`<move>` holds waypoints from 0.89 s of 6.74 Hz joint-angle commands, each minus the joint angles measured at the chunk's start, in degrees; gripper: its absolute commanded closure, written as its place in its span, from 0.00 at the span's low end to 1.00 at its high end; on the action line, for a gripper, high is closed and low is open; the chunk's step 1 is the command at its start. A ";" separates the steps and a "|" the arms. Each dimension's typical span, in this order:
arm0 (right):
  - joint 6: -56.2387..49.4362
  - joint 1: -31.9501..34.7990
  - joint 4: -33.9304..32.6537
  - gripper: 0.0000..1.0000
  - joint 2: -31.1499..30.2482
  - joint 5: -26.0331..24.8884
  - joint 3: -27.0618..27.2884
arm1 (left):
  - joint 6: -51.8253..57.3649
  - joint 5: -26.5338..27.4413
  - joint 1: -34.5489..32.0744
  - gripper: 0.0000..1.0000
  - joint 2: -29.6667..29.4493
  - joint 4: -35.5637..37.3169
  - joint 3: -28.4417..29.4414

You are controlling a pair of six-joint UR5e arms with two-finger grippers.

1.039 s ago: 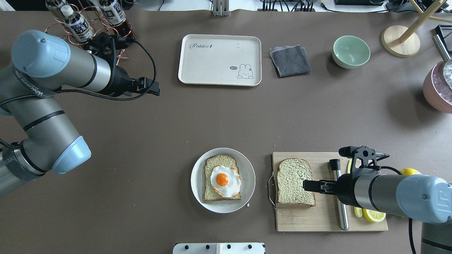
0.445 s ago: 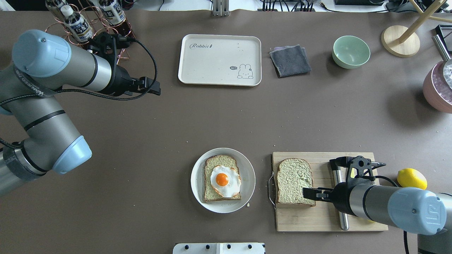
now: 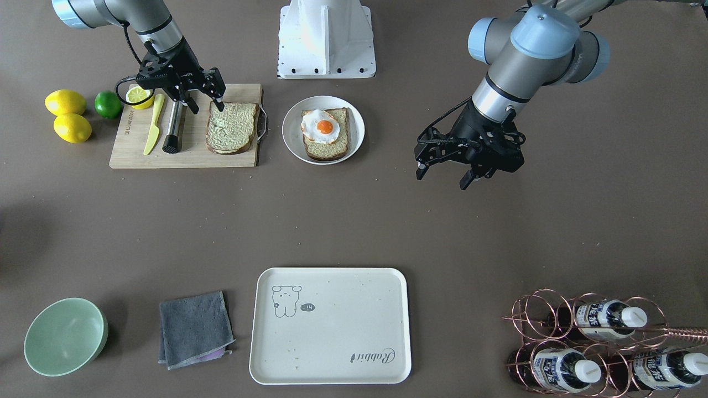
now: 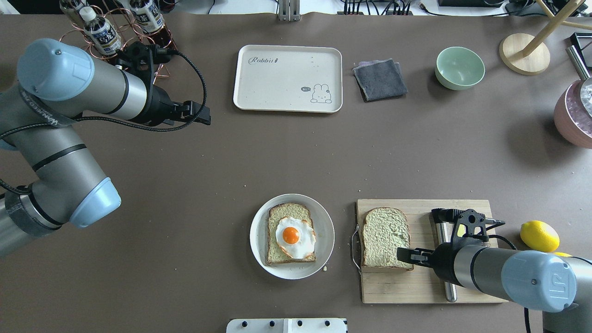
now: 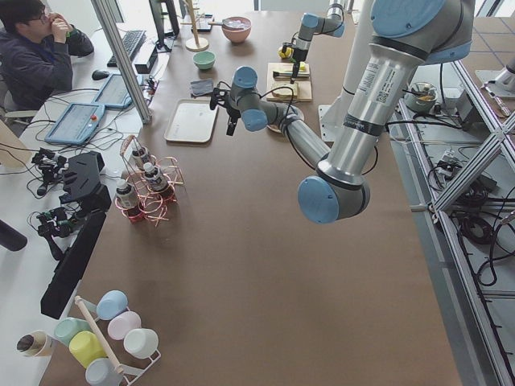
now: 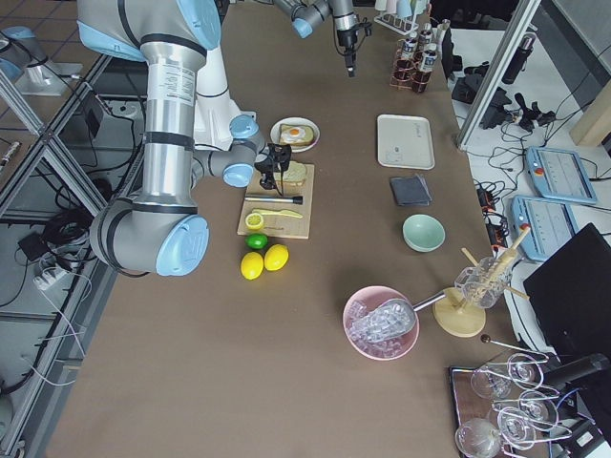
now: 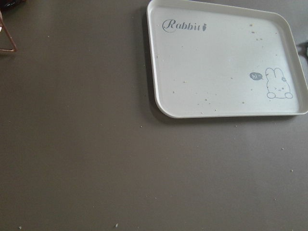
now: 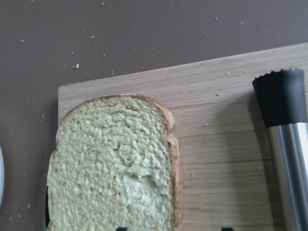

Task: Make sandwich and place on tray
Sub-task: 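Lower the right gripper and grasp the bread slice on the cutting board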

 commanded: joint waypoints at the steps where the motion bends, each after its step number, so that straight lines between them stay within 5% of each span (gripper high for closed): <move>1: 1.76 -0.71 -0.01 0.27 0.01 -0.31 -0.06 | 0.03 -0.01 0.00 0.02 -0.07 -0.06 0.04; 2: 1.86 -1.59 -0.01 0.29 0.01 -1.79 -0.06 | 0.03 -0.01 0.00 0.02 -0.07 0.03 0.04; 5: 2.04 -2.12 -0.01 0.67 0.63 -1.89 -0.06 | 0.03 -0.01 0.00 0.02 -0.07 -0.06 0.04; 6: 2.04 -2.30 -0.01 0.69 0.72 -1.98 -0.06 | 0.03 -0.01 0.00 0.02 0.01 -0.06 0.04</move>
